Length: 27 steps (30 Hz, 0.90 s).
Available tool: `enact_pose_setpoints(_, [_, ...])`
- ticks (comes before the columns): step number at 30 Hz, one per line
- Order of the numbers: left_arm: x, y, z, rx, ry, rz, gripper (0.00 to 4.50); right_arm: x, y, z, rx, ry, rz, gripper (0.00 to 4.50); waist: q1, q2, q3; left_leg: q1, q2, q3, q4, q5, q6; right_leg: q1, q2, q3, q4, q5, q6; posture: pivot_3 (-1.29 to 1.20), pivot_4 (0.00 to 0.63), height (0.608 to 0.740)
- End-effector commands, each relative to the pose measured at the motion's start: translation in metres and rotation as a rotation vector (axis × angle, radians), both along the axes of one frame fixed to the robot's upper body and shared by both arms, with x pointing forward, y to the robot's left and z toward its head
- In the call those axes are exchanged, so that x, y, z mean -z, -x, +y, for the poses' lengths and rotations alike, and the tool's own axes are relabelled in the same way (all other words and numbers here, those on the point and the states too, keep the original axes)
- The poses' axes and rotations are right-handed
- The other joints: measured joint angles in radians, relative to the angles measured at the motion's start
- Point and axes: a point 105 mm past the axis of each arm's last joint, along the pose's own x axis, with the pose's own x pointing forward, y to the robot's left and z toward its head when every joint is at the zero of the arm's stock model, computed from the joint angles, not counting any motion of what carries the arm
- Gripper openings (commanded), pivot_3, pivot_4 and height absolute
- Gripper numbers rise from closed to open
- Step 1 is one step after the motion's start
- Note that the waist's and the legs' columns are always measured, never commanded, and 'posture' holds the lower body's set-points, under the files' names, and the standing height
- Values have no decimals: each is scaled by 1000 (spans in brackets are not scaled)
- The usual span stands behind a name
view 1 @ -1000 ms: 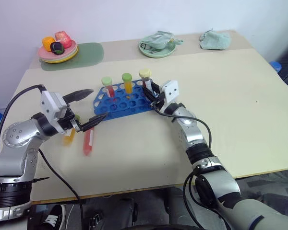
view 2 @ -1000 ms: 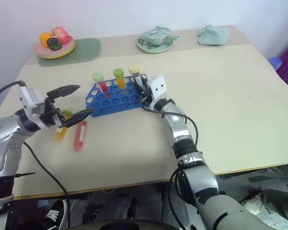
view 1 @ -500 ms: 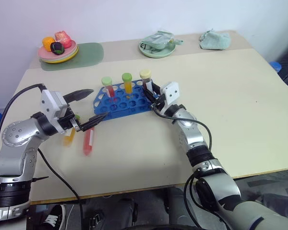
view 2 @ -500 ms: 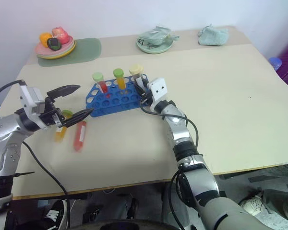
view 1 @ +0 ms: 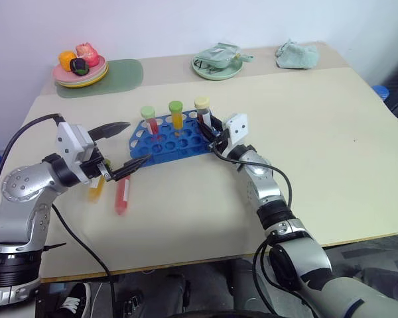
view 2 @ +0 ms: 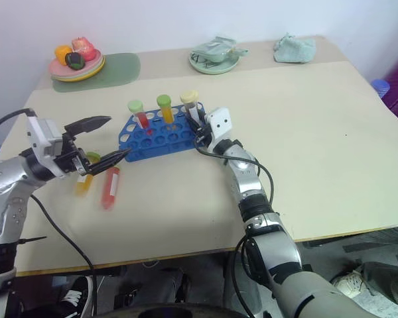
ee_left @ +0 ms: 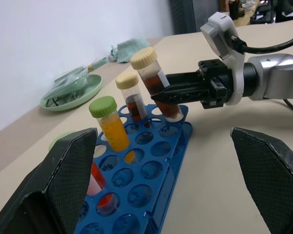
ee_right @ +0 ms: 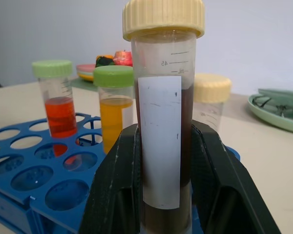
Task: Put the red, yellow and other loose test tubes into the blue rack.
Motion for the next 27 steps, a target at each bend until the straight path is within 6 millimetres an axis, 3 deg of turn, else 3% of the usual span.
enact_pose_setpoints(1, [-15, 5, 0, 2, -7, -55, 4500, -7, 1, 3, -23, -44, -4, 1761, -1, 0, 0, 0, 0, 0, 0, 0, 0, 0, 0, 0, 0, 0, 0, 0, 150, 740])
enact_pose_setpoints(7, [-15, 5, 1, -1, -5, -53, 4500, -10, 1, -3, -15, -32, -21, 4471, -1, 0, 0, 0, 0, 0, 0, 0, 0, 0, 0, 0, 0, 0, 0, 0, 150, 740])
enact_pose_setpoints(11, [-14, 5, 0, 2, -5, -51, 4500, -14, 3, -7, -32, 8, -50, 4471, 1, 0, 0, 0, 0, 0, 0, 0, 0, 0, 0, 0, 0, 0, 0, 0, 150, 740])
enact_pose_setpoints(16, [-8, 9, 0, 13, -17, -2, 4500, -19, 14, -29, -98, 61, -58, 4471, 2, 0, 0, 0, 0, 0, 0, 0, 0, 0, 0, 0, 0, 0, 0, 0, 150, 740])
enact_pose_setpoints(22, [-9, 6, 13, -55, -57, 22, 4500, -33, 46, -69, -179, 163, -43, 4471, 5, 0, 0, 0, 0, 0, 0, 0, 0, 0, 0, 0, 0, 0, 0, 0, 150, 740])
enact_pose_setpoints(27, [-8, 1, 26, -163, -131, 101, 4500, -60, 81, -108, -323, 255, 10, 4471, 21, 1, 1, 0, 0, 1, 0, -1, 1, 1, 0, 1, -2, 0, 0, 0, 150, 740])
